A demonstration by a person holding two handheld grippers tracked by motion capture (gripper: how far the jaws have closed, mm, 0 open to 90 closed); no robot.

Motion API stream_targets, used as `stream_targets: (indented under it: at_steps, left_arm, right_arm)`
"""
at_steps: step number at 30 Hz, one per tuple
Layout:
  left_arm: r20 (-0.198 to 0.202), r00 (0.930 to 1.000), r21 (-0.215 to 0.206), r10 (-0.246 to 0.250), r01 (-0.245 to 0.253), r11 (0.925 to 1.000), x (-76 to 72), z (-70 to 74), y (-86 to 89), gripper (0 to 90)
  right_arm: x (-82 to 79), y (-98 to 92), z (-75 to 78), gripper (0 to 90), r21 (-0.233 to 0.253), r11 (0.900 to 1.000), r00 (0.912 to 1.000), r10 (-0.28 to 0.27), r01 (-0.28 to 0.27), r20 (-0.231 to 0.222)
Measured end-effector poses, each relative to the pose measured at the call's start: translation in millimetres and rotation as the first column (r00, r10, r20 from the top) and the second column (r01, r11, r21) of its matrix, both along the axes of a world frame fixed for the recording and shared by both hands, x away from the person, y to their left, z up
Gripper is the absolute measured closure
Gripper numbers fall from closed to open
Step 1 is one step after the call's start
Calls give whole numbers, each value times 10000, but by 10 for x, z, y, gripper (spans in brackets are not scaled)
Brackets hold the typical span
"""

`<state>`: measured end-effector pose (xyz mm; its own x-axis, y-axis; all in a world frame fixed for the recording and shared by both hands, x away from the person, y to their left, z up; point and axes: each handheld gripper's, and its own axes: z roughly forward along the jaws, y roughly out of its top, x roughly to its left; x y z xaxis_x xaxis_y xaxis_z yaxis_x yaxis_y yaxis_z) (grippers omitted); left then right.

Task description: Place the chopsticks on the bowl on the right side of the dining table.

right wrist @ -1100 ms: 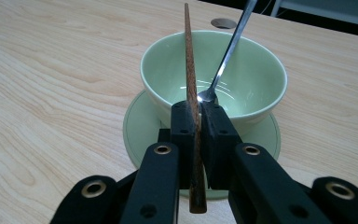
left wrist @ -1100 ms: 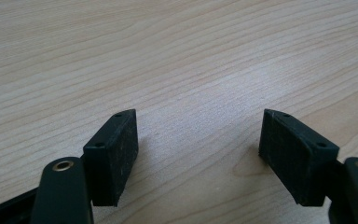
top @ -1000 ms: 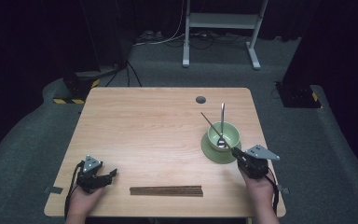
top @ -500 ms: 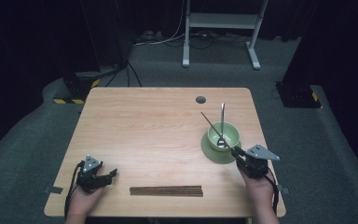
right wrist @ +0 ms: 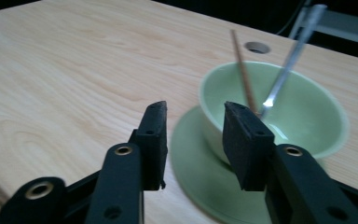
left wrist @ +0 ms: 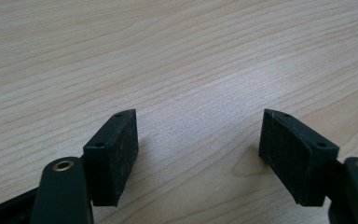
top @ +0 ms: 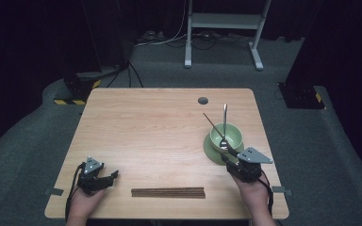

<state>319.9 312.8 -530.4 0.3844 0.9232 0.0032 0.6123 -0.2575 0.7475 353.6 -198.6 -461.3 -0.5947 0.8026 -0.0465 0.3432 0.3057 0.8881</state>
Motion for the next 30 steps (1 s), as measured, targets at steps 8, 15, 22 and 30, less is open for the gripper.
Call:
stream_targets:
  at_steps: [8, 15, 22, 30]
  left_arm:
    - [-11, 10000, -43, -5, 5, 10000, 2, -1, 2, 283]
    - [-11, 10000, -21, -12, 12, 10000, 0, 0, 1, 283]
    - [-8, 10000, -50, -2, 2, 10000, 0, -1, 0, 282]
    - [4, 10000, 0, 16, -16, 10000, -2, 0, -1, 282]
  right_arm:
    - [-53, 320, -111, 530, -346, 9941, 9934, 1013, -1032, -533]
    - [-94, 548, -297, 494, -306, 9805, 9734, 1886, -1941, -1304]
    - [-133, 805, -454, 489, -509, 9557, 9414, 2750, -2898, -1953]
    - [-181, 984, -522, 487, -673, 9325, 9141, 3309, -3548, -2342]
